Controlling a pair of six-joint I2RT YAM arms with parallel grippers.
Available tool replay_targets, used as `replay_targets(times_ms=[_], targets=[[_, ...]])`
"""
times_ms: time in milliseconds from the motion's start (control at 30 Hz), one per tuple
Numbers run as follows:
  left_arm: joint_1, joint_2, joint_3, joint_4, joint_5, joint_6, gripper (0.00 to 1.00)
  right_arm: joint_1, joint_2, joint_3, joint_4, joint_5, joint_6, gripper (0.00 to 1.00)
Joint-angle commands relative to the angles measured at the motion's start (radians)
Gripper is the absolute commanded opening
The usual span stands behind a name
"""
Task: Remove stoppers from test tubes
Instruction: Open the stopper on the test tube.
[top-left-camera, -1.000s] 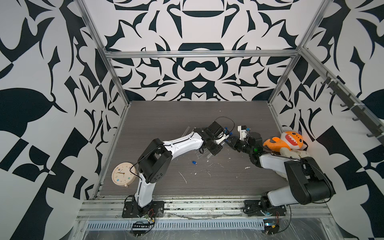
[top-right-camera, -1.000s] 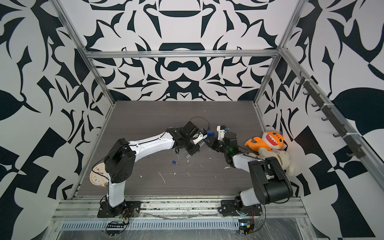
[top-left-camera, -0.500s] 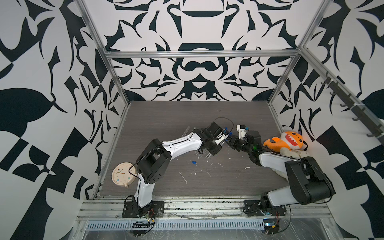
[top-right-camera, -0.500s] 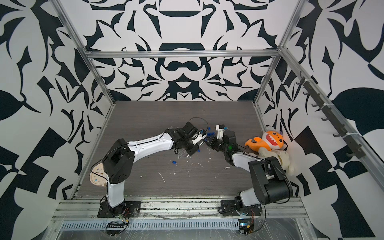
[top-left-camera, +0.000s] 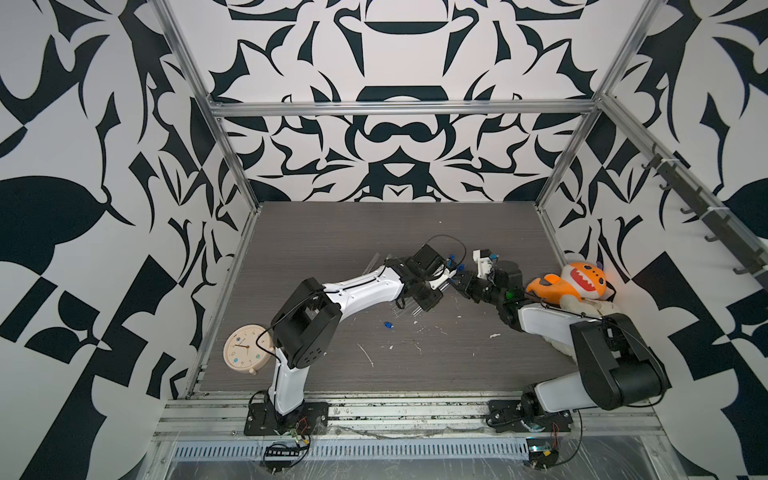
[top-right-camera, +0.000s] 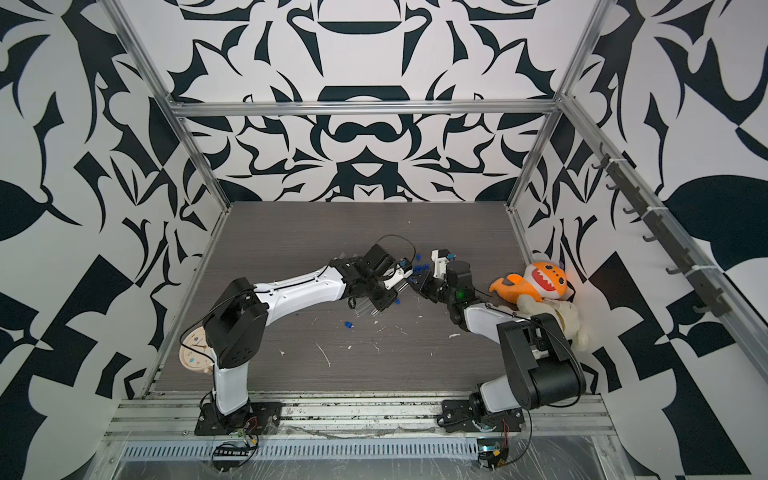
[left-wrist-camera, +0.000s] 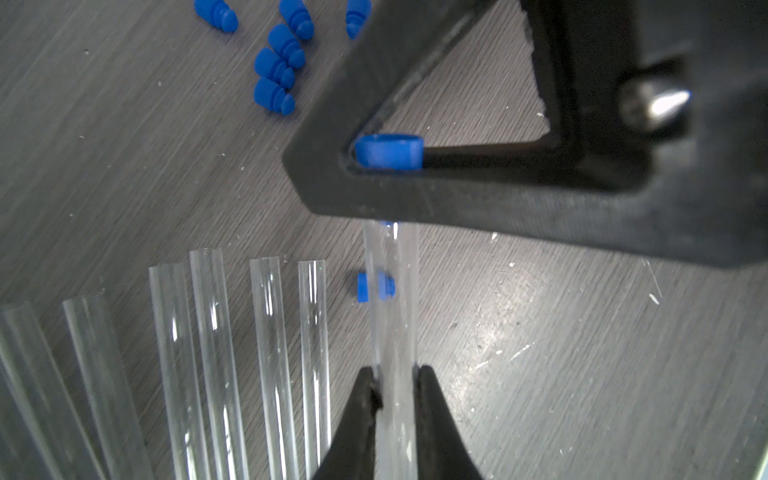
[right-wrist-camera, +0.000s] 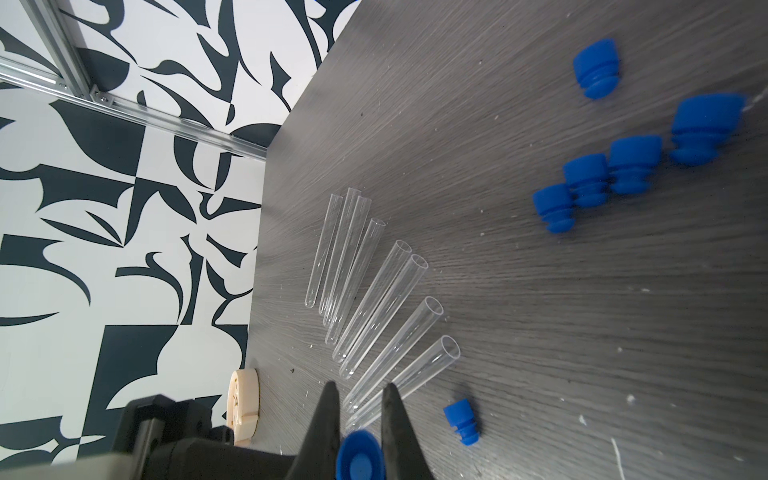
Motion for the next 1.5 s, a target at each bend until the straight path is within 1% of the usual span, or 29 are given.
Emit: replay_targets(times_ms=[0,233,567,667,867,1100,1200,1467], targets=[[-0.004,-0.027,-0.039,-0.131,0.009,0.019,0.00,-0.019,-0.022,0.075,0.091,0.066,-0.007,0.00],[-0.004,-0.026,-0.028,-0.154,0.003,0.031,0.00,-0.019,-0.011,0.075,0.081,0.072,-0.032,0.00],[-0.003,-0.044,-0.053,-0.169,-0.002,0.030,0.00,-0.018,-0.050,0.088,-0.018,0.107,-0.121,0.00],[-0.004,-0.044,-0.051,-0.176,-0.001,0.034,0.00,-0.020,-0.051,0.092,-0.032,0.113,-0.130,0.00],[-0.004,-0.035,-0.049,-0.172,0.002,0.035,0.00,-0.019,-0.049,0.087,0.009,0.108,-0.090,0.00],[-0.004,-0.014,-0.060,-0.162,0.000,0.034,0.00,-0.026,-0.073,0.082,0.003,0.131,-0.064,0.00],[-0.003,-0.015,-0.066,-0.155,0.004,0.031,0.00,-0.036,-0.074,0.063,0.052,0.134,-0.023,0.00],[-0.004,-0.024,-0.070,-0.161,-0.003,0.034,0.00,-0.043,-0.064,0.054,0.092,0.136,0.014,0.02]])
